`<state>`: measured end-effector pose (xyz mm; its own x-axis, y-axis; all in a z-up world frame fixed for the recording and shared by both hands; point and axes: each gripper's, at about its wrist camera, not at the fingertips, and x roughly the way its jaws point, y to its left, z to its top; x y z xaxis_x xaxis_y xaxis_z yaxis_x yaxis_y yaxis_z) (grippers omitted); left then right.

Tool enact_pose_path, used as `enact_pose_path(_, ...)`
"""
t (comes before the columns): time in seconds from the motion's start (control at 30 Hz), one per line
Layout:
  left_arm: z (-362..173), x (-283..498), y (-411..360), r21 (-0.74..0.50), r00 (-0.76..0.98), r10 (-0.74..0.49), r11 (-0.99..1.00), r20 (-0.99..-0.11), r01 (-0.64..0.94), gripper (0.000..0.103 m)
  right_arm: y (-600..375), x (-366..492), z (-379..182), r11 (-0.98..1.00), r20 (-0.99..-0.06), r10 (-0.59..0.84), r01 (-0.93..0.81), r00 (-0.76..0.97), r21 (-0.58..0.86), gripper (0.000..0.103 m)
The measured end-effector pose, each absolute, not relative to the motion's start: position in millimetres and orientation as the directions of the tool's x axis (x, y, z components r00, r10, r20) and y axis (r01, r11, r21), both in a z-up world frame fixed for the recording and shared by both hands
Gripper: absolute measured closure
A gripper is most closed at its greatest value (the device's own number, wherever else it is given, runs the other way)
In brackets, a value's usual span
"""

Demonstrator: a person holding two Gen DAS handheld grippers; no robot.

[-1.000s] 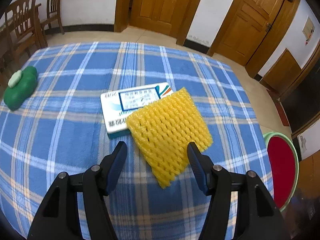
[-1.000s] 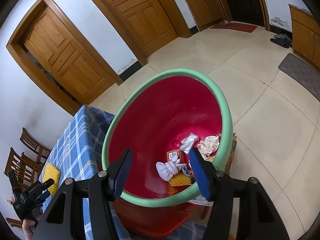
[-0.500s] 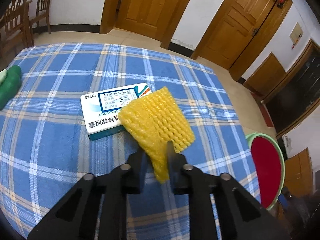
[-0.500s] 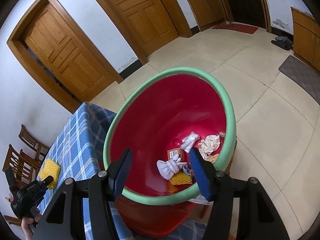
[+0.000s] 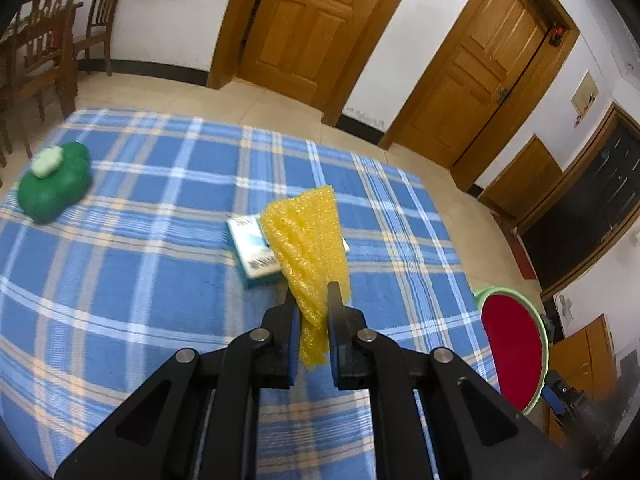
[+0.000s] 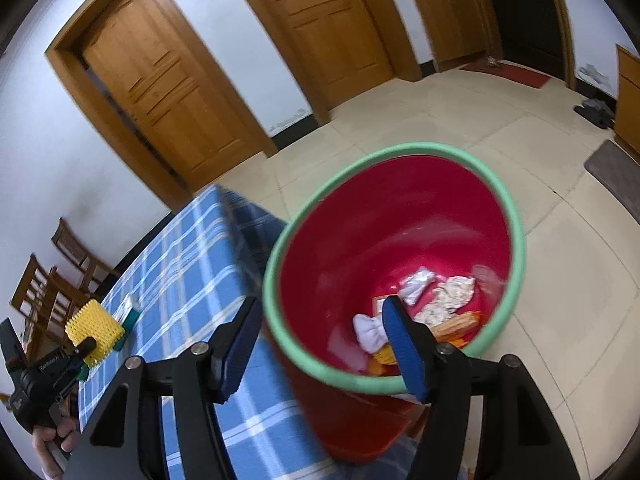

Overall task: Collect trash
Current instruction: 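Grasp the yellow foam net with the left tool and lift it, then grasp the white medicine box with the right tool while the left tool holds the foam net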

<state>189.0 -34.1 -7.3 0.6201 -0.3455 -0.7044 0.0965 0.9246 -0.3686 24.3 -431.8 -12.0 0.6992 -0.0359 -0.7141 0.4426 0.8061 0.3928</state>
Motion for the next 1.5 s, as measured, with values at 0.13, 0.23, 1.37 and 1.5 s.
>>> enact_pose_path(0.13,2,183,-9,-0.362,0.655,-0.315,0.93,-0.687,0.067,0.092,-407,36,-6,0.836,-0.712,0.001,0.39,0.703,0.386,0.037)
enact_pose_path(0.23,4,181,11,-0.363,0.67,-0.288,0.931,-0.685,0.03,0.092,-387,48,-3,0.856,-0.715,0.038,0.346,0.698,0.384,0.037)
enact_pose_path(1.37,-53,181,136,-0.398,0.69,-0.163,0.896,-0.705,-0.195,0.092,-200,234,-51,0.998,-0.813,0.026,0.031,0.581,0.054,0.036)
enact_pose_path(1.5,-55,181,138,-0.409,0.693,-0.171,0.892,-0.7,-0.193,0.093,-192,252,-52,0.999,-0.808,0.01,0.023,0.59,0.029,0.036)
